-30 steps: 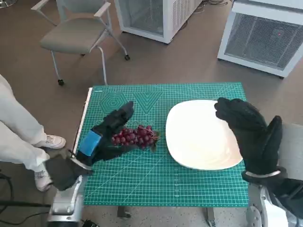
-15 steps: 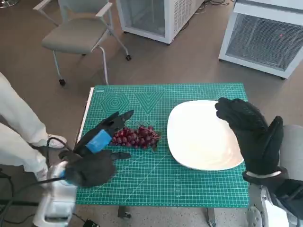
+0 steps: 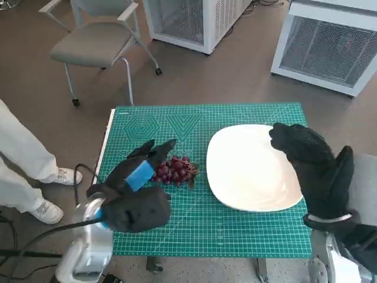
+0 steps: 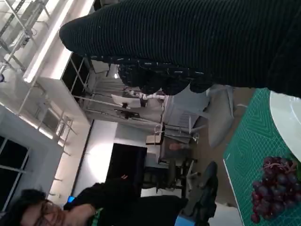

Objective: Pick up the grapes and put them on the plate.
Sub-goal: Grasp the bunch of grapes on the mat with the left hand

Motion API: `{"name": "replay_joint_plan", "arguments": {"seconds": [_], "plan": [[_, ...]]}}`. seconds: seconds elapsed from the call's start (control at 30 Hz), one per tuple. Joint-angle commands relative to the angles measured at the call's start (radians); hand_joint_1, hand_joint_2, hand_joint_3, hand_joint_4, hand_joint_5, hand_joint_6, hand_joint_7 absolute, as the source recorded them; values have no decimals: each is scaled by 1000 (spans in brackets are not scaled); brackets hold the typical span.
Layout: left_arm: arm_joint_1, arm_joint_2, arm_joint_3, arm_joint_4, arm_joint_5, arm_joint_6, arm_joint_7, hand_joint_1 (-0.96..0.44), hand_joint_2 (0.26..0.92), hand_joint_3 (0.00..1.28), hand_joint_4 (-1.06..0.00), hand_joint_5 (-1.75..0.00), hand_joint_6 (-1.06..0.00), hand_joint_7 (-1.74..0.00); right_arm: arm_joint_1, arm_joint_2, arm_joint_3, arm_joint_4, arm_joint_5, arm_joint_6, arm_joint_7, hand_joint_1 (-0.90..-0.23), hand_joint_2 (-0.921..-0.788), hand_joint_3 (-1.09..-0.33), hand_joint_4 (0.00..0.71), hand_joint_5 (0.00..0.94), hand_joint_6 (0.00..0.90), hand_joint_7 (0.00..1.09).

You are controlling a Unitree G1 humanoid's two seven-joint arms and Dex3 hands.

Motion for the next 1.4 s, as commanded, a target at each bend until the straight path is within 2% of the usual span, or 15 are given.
{"name": "replay_joint_plan", "arguments": {"seconds": [0.03, 0.23, 0.57, 0.93, 1.17, 1.4], "plan": [[-56, -17, -44, 63, 34, 19, 16, -124, 741, 2, -19, -6, -225, -19, 21, -2, -5, 13, -5, 4, -2, -394, -921, -637, 403, 740, 156, 1002], [-147, -51, -113, 225, 76, 14, 47, -135, 744, 3, -33, -8, -234, -15, 21, -1, -6, 14, -5, 3, -5, -395, -921, -637, 402, 741, 157, 1003], [-370, -125, -219, 676, 108, -33, 105, -160, 748, 3, -43, -5, -236, -7, 25, 4, -8, 12, -4, 2, -13, -398, -921, -636, 404, 744, 157, 1002], [-556, -217, -280, 1117, 98, -128, 150, -134, 752, 3, -54, -5, -242, -5, 31, 5, -7, 7, -6, 2, -17, -391, -921, -637, 403, 746, 157, 1002], [-609, -246, -281, 1281, 80, -169, 178, -89, 758, 5, -70, -8, -241, -3, 35, 5, -6, -2, -6, 5, -22, -393, -921, -637, 402, 747, 156, 1003], [-627, -261, -273, 1357, 55, -181, 206, -68, 771, 10, -85, -10, -198, 0, 39, 3, -9, -5, -5, 5, -24, -394, -921, -637, 402, 748, 156, 1004]]}}
